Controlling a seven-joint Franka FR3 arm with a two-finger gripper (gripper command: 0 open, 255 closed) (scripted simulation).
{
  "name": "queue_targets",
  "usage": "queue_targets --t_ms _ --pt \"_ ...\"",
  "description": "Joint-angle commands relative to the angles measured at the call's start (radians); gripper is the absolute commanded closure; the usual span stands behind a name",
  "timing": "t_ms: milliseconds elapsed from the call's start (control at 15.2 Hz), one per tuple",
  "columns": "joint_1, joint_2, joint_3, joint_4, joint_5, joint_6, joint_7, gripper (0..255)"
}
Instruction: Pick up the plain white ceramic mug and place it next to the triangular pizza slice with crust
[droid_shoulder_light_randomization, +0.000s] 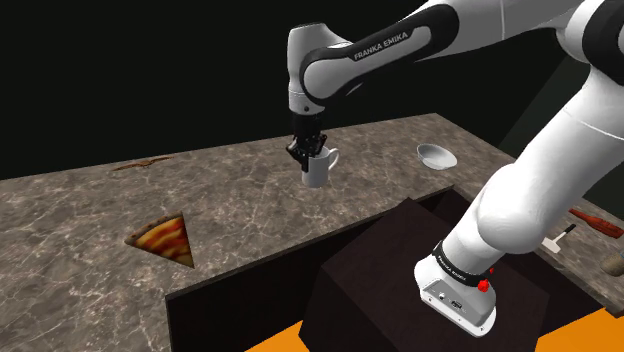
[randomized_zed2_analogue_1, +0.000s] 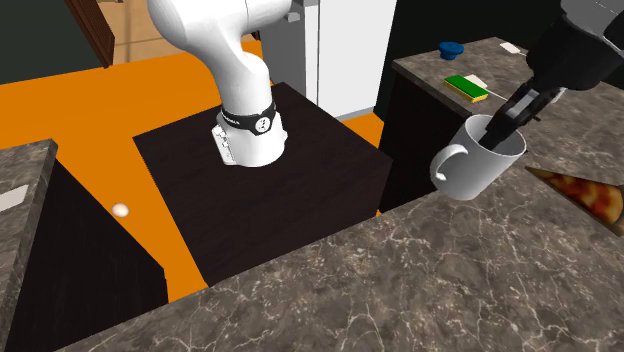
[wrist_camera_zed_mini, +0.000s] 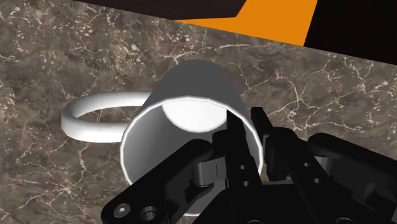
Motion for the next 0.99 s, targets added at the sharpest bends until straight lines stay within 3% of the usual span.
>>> queue_targets --t_ms 0,462,792,924 --pt "0.02 0.062 0.024 0.077 -0.007 -0.015 0.051 255" --pt "0.097 0.264 0.077 0.329 -0.053 -0.068 0.203 255" --pt "0.173 0.44 0.097 0.572 -0.102 -0.139 0.305 255" --pt "0.175 0.45 0.094 0.559 -0.105 -0.116 0.306 255"
